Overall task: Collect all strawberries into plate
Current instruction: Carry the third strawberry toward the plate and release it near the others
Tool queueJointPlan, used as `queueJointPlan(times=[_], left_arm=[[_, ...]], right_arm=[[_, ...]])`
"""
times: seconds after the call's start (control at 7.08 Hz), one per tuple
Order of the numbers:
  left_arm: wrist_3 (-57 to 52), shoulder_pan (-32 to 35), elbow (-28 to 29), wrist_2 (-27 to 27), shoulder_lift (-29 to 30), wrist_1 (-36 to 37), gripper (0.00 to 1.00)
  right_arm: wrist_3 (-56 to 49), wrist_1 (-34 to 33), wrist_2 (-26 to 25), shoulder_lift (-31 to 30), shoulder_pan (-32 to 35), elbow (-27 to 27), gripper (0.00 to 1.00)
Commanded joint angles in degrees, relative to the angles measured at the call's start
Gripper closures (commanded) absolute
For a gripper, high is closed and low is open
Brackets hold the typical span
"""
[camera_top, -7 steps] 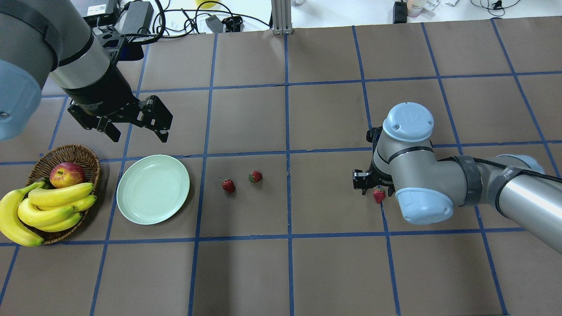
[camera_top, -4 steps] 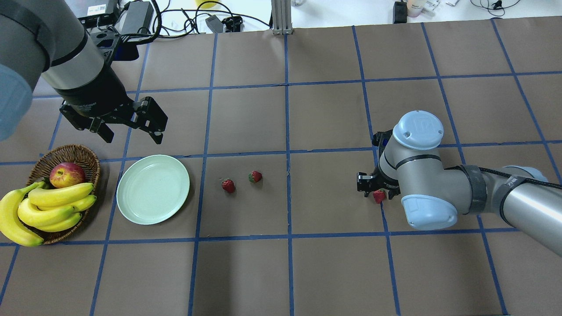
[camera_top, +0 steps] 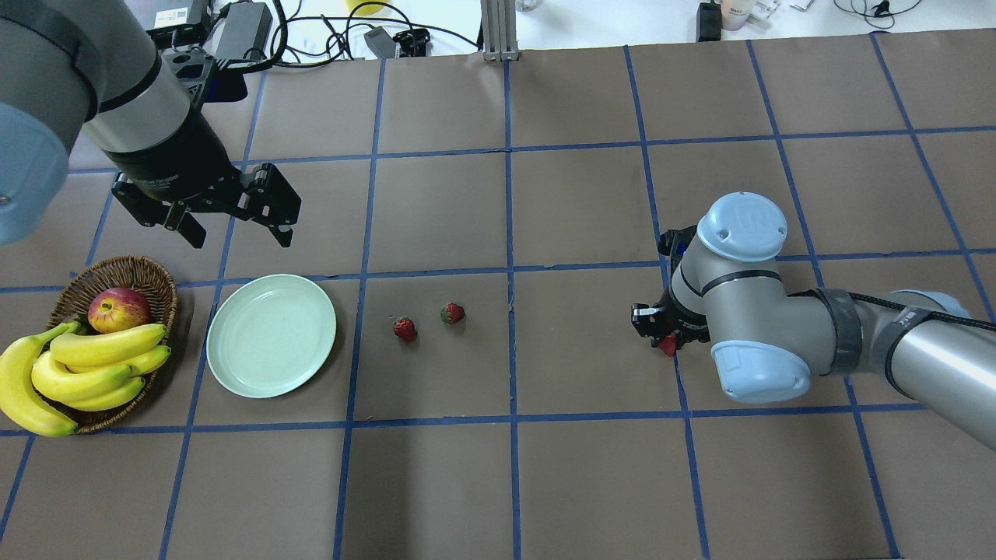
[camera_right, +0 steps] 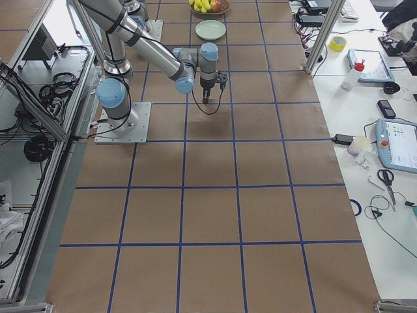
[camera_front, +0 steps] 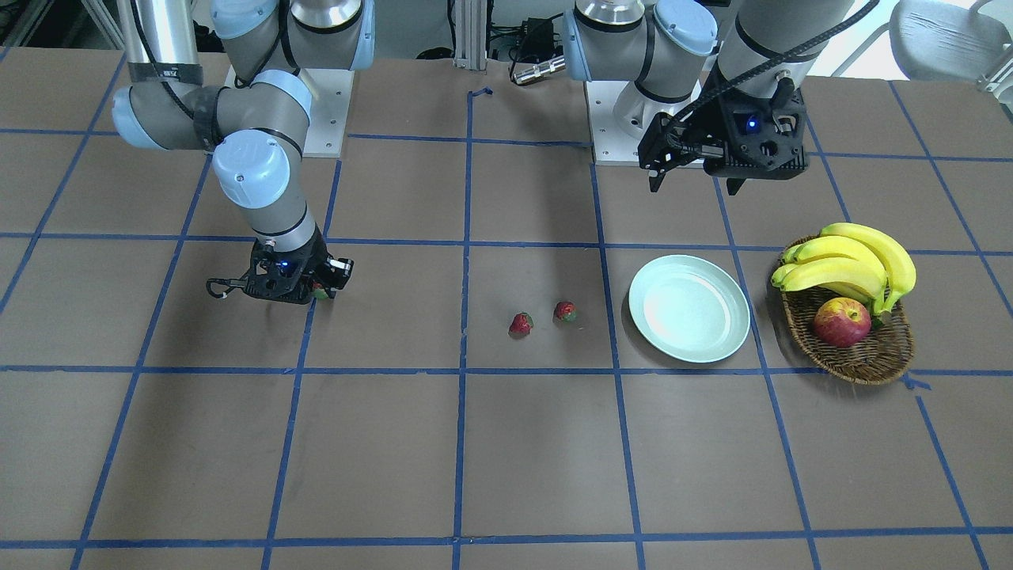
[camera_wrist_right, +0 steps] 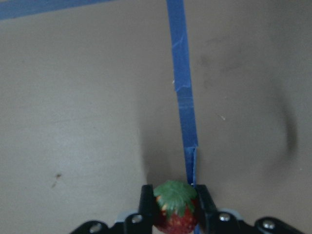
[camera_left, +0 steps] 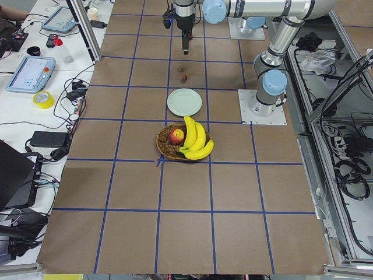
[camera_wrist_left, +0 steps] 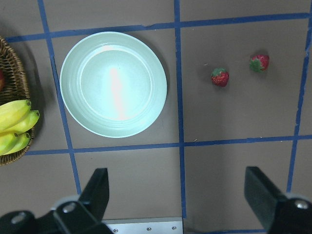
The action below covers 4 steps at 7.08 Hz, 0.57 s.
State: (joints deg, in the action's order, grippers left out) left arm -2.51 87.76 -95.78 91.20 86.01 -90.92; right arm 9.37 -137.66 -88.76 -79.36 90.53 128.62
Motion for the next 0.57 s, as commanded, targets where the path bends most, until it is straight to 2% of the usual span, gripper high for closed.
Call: queueJointPlan(times=[0.0, 0.14, 0.42], left_arm=[[1.81, 0.04, -0.19, 0.03, 1.0, 3.72, 0.0], [1.72, 0.13, -0.28, 0.21, 0.83, 3.38, 0.0], [2.07, 0.22, -0.46, 0.12, 1.09, 3.73, 0.0]], right_arm=[[11.04, 1.17, 2.87, 0.08, 6.27, -3.71, 0.99], [18.86, 2.65, 3.76, 2.17, 12.85, -8.86, 0.98], [34.6, 3.72, 3.86, 10.85, 22.01, -19.24, 0.96]])
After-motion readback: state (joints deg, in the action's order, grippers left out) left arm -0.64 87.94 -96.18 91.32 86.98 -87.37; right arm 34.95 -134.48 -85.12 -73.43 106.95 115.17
